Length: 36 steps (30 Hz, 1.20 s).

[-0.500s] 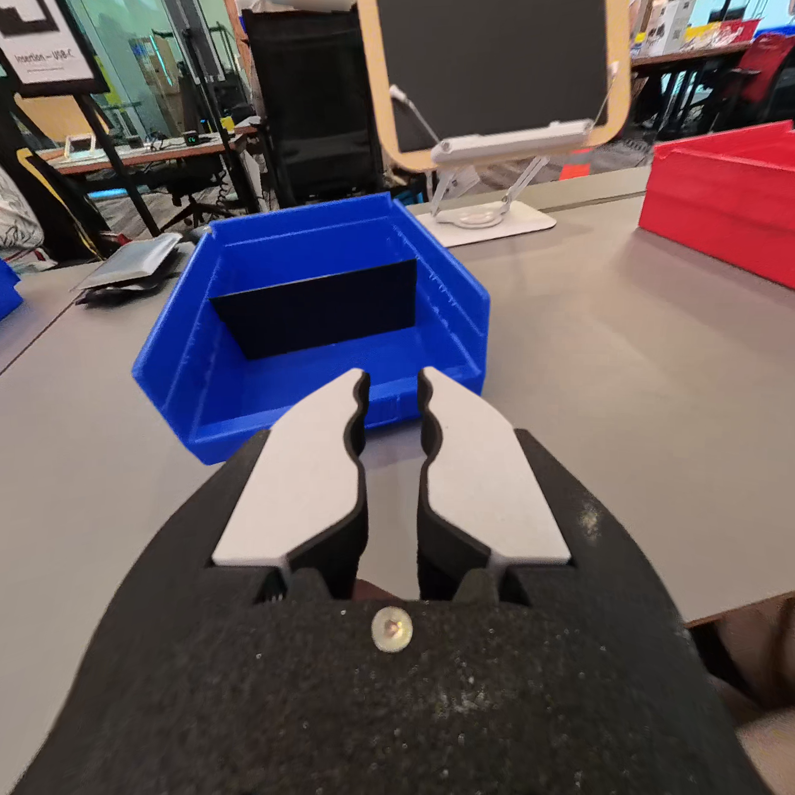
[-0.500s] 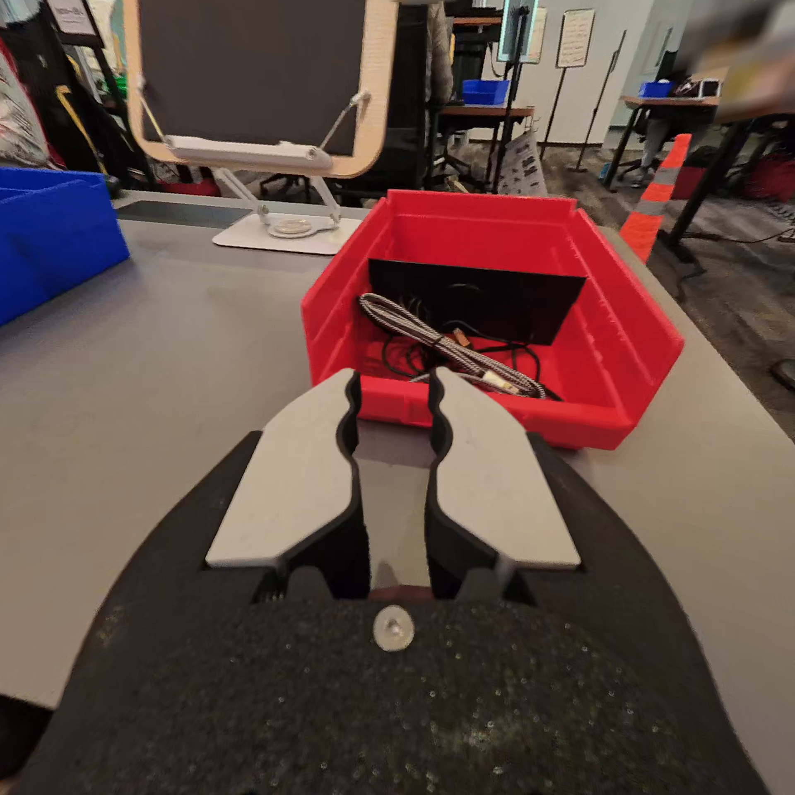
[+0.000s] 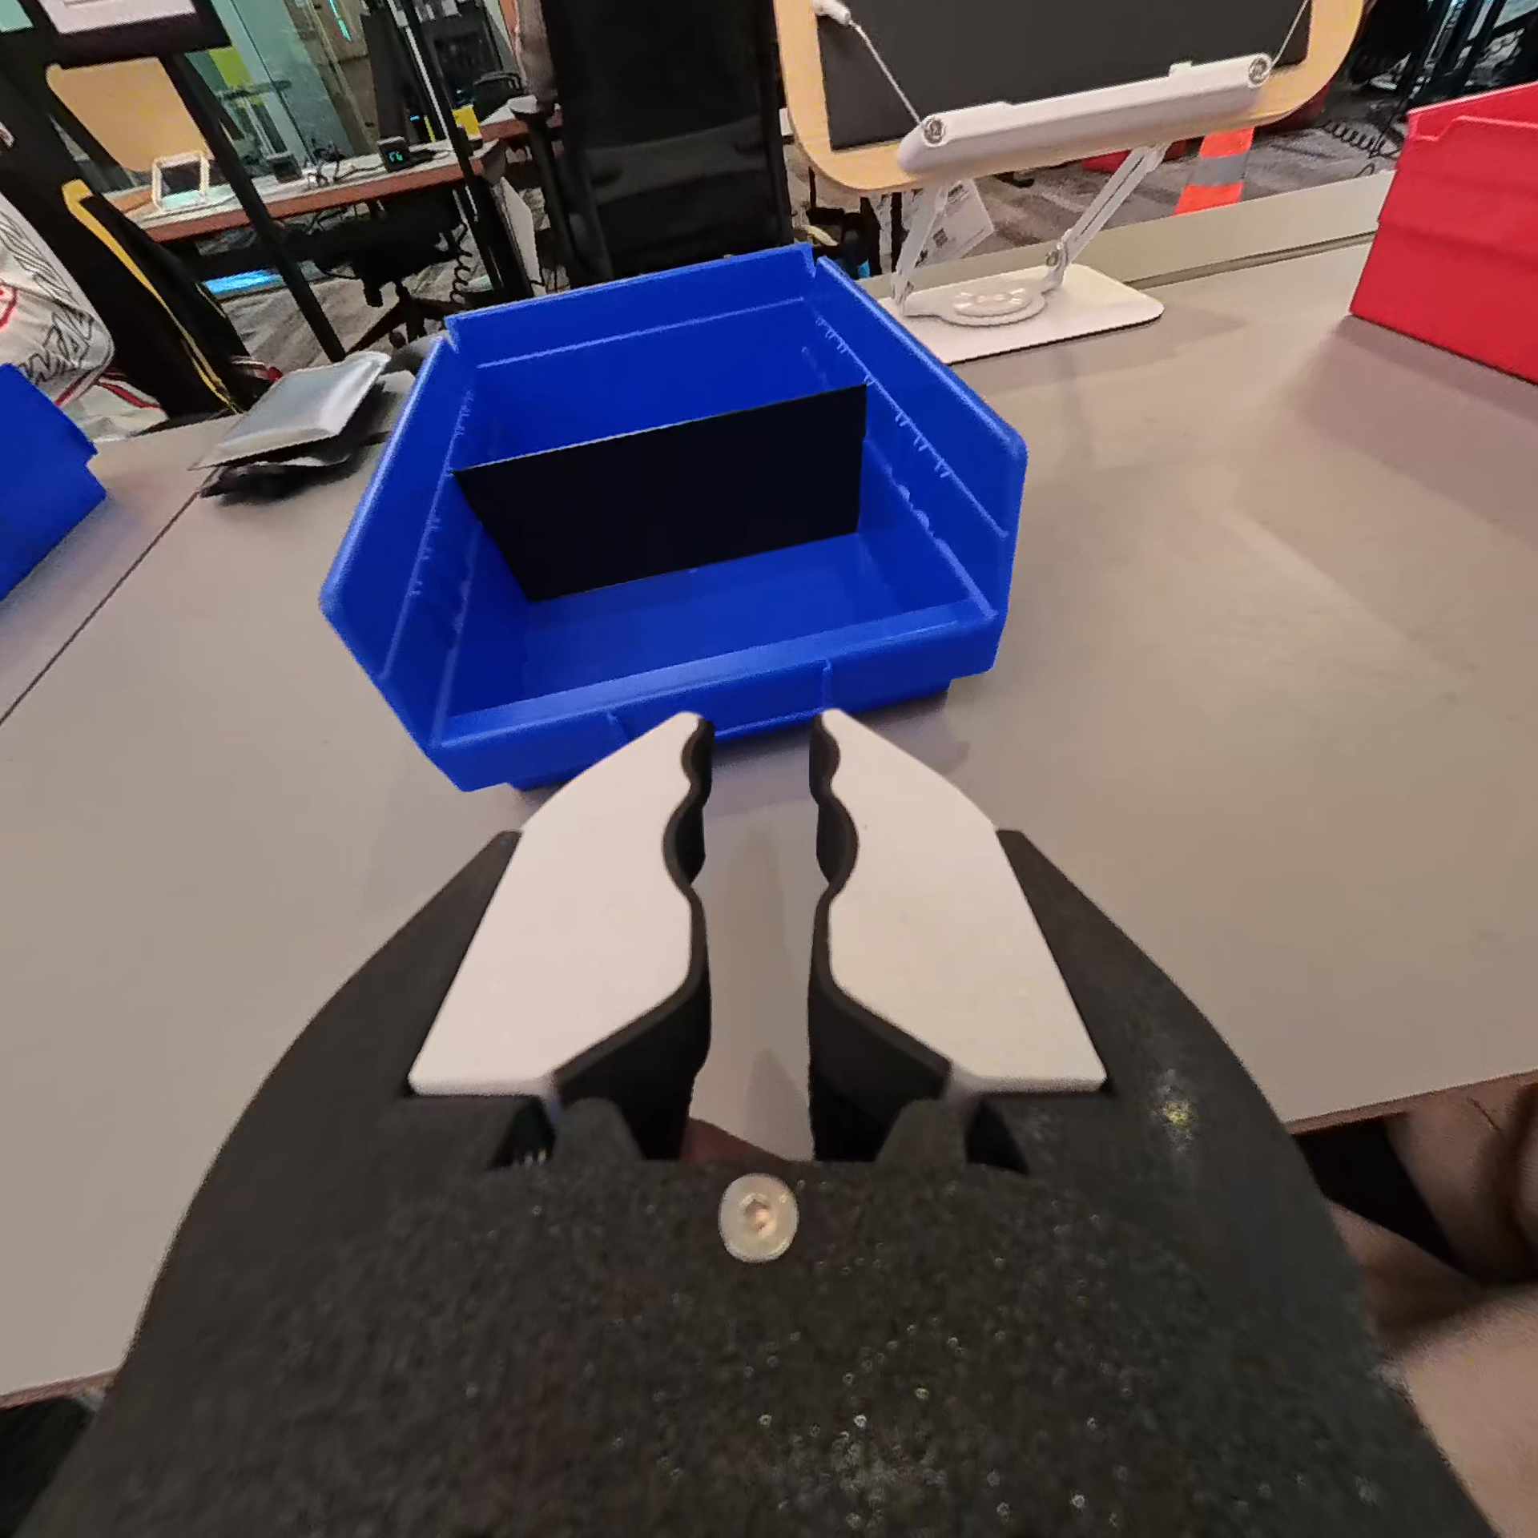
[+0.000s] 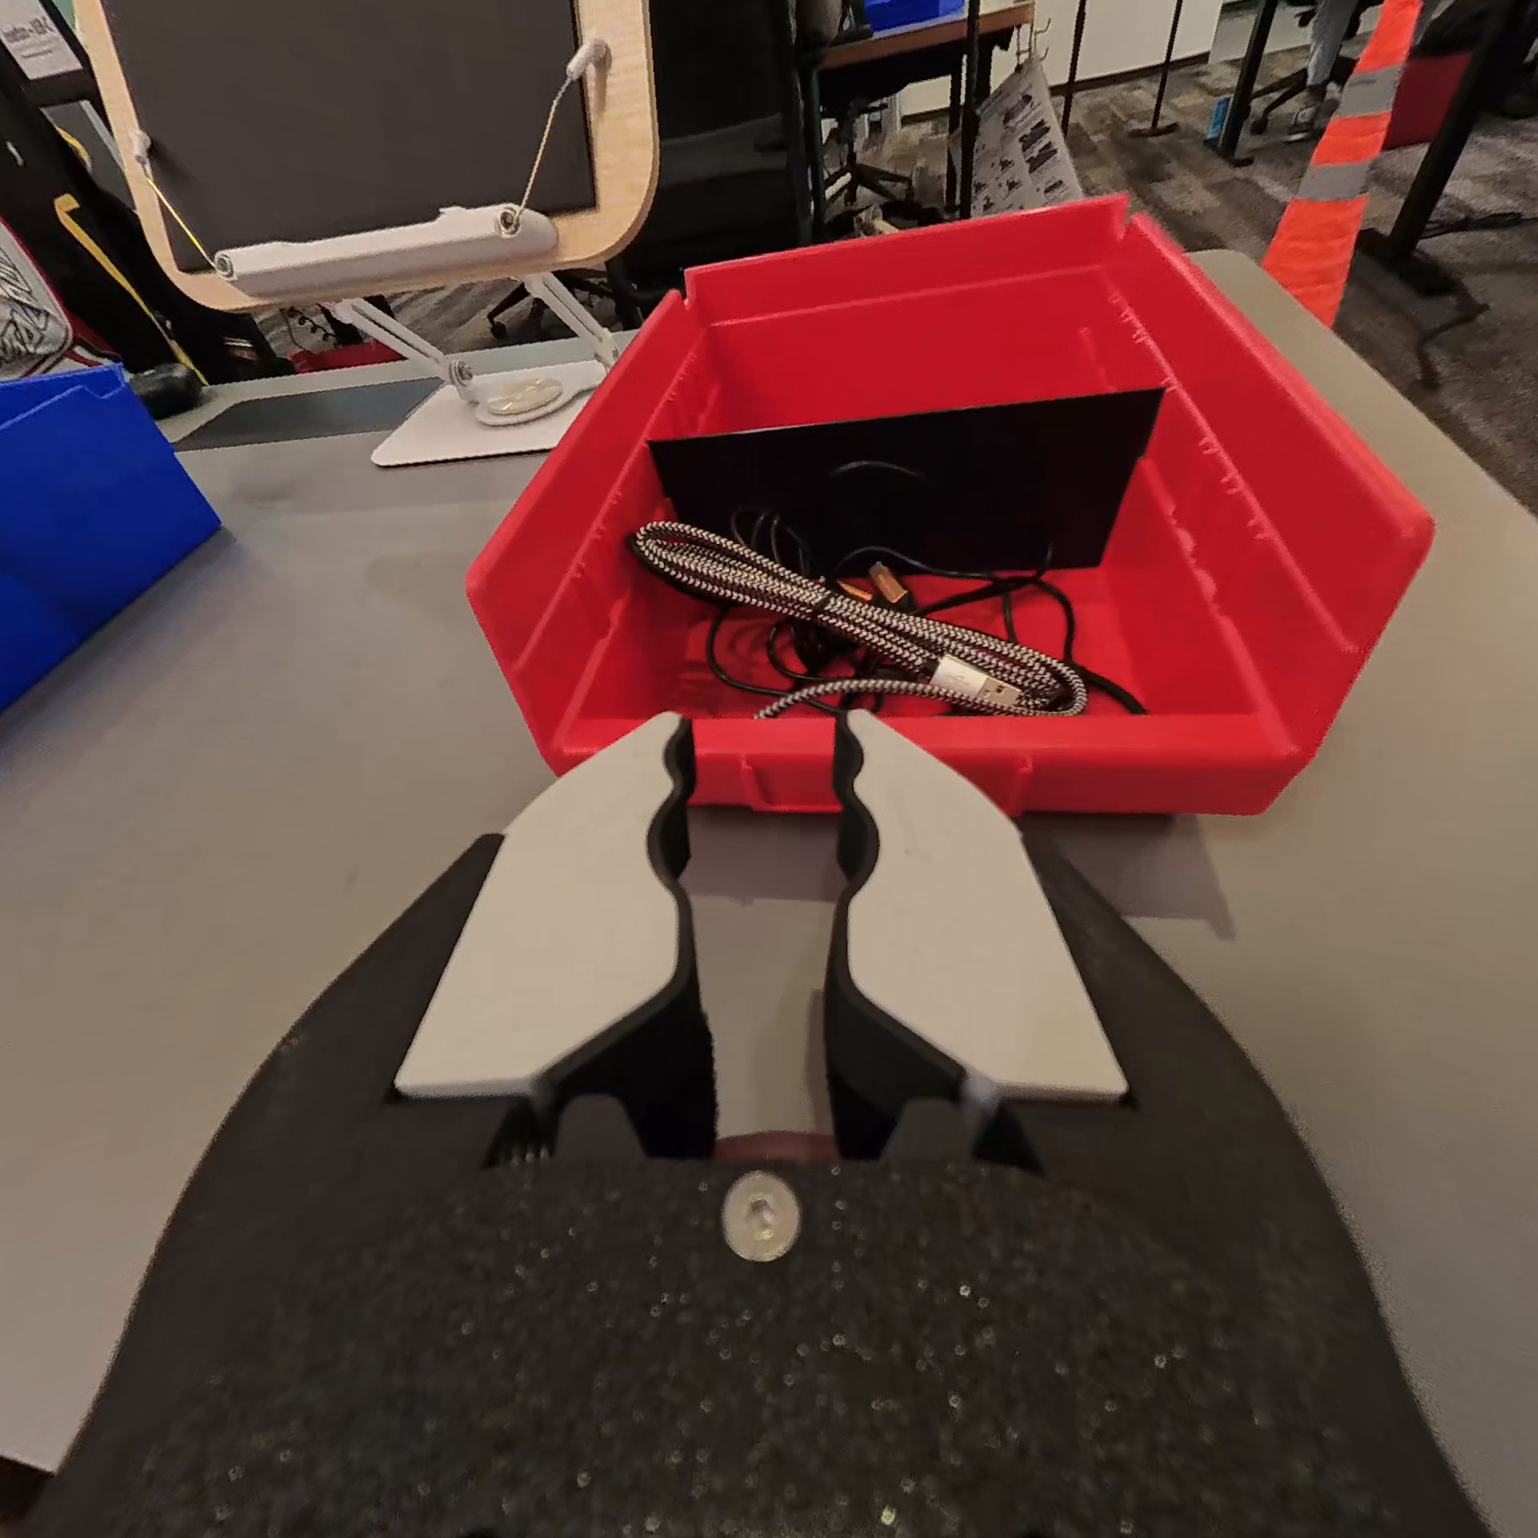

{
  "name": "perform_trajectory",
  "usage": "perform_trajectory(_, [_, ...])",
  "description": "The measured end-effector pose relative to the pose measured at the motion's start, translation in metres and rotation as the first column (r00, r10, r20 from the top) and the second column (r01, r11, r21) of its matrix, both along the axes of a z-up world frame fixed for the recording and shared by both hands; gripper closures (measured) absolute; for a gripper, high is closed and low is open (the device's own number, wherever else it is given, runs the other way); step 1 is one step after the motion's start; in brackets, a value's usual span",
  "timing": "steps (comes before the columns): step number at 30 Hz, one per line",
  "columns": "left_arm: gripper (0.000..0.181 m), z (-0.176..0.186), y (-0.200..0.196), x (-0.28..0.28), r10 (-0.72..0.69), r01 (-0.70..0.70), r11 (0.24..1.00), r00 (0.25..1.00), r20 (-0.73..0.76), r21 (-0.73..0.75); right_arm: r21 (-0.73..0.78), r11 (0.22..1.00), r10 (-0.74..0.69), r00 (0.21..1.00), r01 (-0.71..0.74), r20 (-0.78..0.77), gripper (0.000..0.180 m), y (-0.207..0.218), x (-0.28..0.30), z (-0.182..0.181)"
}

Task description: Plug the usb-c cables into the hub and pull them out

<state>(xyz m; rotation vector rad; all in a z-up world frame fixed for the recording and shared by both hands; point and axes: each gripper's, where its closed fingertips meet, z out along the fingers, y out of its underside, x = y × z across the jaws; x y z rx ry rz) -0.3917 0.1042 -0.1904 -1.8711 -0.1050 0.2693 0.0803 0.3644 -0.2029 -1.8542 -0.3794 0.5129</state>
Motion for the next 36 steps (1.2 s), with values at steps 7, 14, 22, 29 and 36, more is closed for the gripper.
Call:
perform_trajectory(7, [0.159, -0.003, -0.003, -0.004, 0.007, -0.007, 1.000, 1.000, 0.026, -0.005, -0.002, 1.000, -0.004, 1.000, 0.004, 0.008, 0.149, 0.003, -0.003, -0.001])
perform_trajectory(14, [0.159, -0.004, 0.000, -0.001, -0.007, 0.007, 1.000, 1.000, 0.017, -0.012, 0.063, 0.996, 0.058, 0.997, -0.061, 0.048, 0.137, -0.004, -0.014, 0.007])
perform_trajectory(22, [0.158, -0.006, 0.009, 0.010, -0.055, 0.055, 0.998, 0.998, -0.014, -0.018, 0.049, 0.968, 0.234, 0.956, -0.246, 0.177, 0.112, -0.019, -0.103, 0.000])
perform_trajectory(29, [0.155, -0.008, 0.014, 0.034, -0.160, 0.160, 0.987, 0.986, 0.047, 0.001, -0.085, 0.955, 0.293, 0.949, -0.284, 0.118, 0.075, -0.027, -0.135, -0.006])
perform_trajectory(36, [0.150, -0.006, 0.049, 0.121, -0.348, 0.348, 0.937, 0.936, 0.043, 0.009, 0.021, 0.930, 0.365, 0.930, -0.366, 0.047, 0.112, -0.057, -0.128, 0.012])
